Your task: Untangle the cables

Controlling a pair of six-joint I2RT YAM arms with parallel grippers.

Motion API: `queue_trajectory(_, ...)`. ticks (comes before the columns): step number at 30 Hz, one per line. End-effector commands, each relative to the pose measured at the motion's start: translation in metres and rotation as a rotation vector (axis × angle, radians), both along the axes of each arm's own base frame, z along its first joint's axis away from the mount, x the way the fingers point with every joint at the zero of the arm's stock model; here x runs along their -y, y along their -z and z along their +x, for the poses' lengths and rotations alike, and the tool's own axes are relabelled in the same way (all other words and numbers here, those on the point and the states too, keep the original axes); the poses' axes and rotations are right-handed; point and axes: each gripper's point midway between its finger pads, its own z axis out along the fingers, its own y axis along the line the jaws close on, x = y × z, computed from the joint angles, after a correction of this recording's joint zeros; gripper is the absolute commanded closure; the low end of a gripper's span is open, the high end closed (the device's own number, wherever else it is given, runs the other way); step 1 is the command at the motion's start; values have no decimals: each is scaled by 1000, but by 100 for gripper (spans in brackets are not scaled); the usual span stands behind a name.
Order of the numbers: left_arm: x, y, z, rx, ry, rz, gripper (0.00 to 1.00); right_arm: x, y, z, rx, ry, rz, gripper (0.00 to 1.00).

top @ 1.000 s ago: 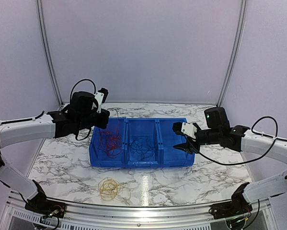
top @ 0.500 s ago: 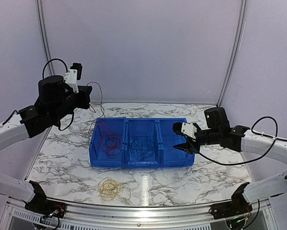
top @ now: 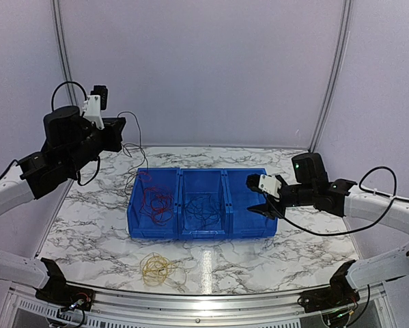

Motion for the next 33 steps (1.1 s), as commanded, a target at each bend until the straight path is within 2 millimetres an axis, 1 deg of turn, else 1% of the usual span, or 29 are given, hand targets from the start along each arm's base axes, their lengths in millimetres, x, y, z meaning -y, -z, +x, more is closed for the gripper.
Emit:
queue_trajectory(1, -27, -18, 1, 64, -129, 37, 100, 5, -8, 5, 42, 23, 6, 38)
queue_trajectory(2, -35, -16, 2, 62, -166, 60, 100, 5, -8, 5, 44, 23, 6, 38)
queue_trajectory(4, -46, -6, 2, 44, -224, 106, 100, 6, -8, 5, 44, 23, 3, 37)
queue_trajectory(8, -52, 29, 1, -25, -250, 157, 100, 7, -8, 6, 55, 29, -3, 38)
queue_trajectory(10, -58, 46, -1, -50, -277, 171, 100, 8, -7, 7, 59, 32, -6, 38)
queue_trajectory(13, -72, 56, -6, -57, -329, 178, 100, 8, -8, 6, 60, 30, -5, 38)
queue_trajectory(14, -77, 55, -8, -54, -345, 177, 100, 8, -8, 6, 60, 30, -4, 38)
queue_trajectory(19, -92, 37, -12, -17, -408, 198, 100, 8, -6, 7, 55, 29, -9, 38)
queue_trajectory(21, -92, 29, -13, -8, -410, 187, 100, 8, -6, 6, 58, 28, -9, 38)
queue_trajectory(24, -84, 15, -15, 12, -351, 142, 100, 9, -8, 7, 66, 33, -10, 38)
queue_trajectory(28, -69, -4, -18, 27, -259, 40, 100, 10, -7, 8, 70, 38, -14, 38)
queue_trajectory(31, -55, -12, -18, 30, -190, -31, 100, 10, -8, 7, 74, 38, -13, 38)
queue_trajectory(33, -44, -10, -14, 16, -147, -59, 100, 10, -9, 7, 76, 39, -12, 38)
